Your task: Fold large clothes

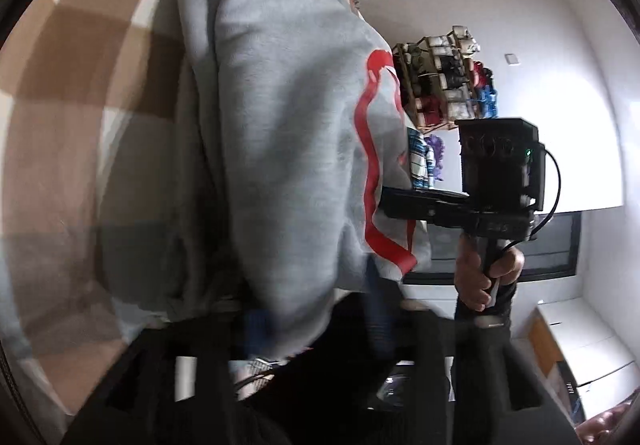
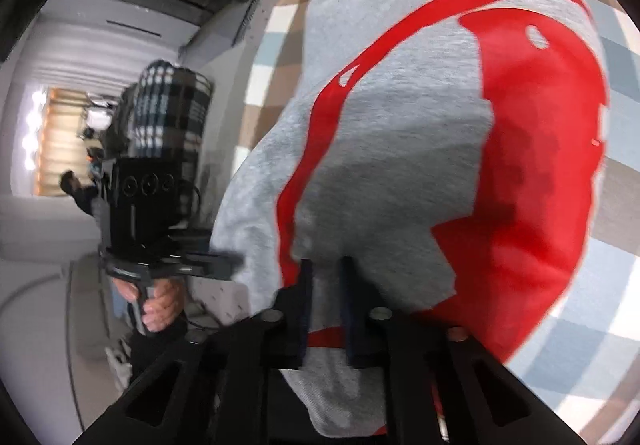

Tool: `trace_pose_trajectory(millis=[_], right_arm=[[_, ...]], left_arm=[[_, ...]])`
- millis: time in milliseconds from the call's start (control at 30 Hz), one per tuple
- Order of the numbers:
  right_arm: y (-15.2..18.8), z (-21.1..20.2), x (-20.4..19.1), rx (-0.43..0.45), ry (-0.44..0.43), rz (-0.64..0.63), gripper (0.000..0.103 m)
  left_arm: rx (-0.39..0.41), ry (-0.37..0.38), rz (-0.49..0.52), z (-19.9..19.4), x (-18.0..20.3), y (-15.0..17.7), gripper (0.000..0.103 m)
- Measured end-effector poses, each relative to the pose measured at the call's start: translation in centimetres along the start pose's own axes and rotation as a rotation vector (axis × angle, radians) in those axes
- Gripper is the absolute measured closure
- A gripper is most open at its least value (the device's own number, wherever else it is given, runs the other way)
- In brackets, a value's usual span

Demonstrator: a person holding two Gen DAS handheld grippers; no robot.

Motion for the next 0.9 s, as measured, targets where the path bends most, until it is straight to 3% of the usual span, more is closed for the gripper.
trace_pose_trajectory(millis=[33,67,233,300,500,633,767,900], right_arm=[[0.6,-0.3,0.1,-0.004,0.03,-0.02,0.103],[1.0,-0.5,0.0,-0.008,0.048,-0.037,0.103],[3.0,-1.2,-1.4,-0.043,0.242,-0.191,0.103],[3.2,-1.1,-1.5,-0.042,0.277,-0.211,0.103],[1.9,1.1,-0.9,-0.066,0.165,-0.151,0.103],[1.8,1.2,-0.7,-0.047,0.156,-0.158,0.103],[2.4,0.4,-0.6,-0.022,0.134,-0.153,0.103],[2.6,0.0,-0.3,0.003,0.099,-0.138,0.103]], left_arm=[[0.004,-0.016,-0.009,0.5,0.0,0.3,0.026],[0.007,-0.033,-0.012,0.6,0.0,0.4,0.023],[-0.047,-0.105,-0.029,3.7,-0.2,0.8,0.023],[-0.046,-0.137,-0.004,4.4,0.4,0.9,0.023],[-0.035,-0.183,-0.052,3.8,2.1,-1.7,0.023],[0.076,-0.222,-0.044,1.4,3.8,-4.1,0.023],[0.176,-0.265,-0.017,0.2,5.3,-8.3,0.023],[0.169,-0.319,-0.092,2.1,3.4,-12.9,0.023]])
Point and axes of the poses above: each gripper's, at about its wrist camera, not at the fingertips, and z roughly the way its jaws point, x to its right, y to its underside, the point moved 2 cm from there along z, roughly the way its jaws point, and after that the axes turned 2 degrees about -y, right-handed, at the moved point
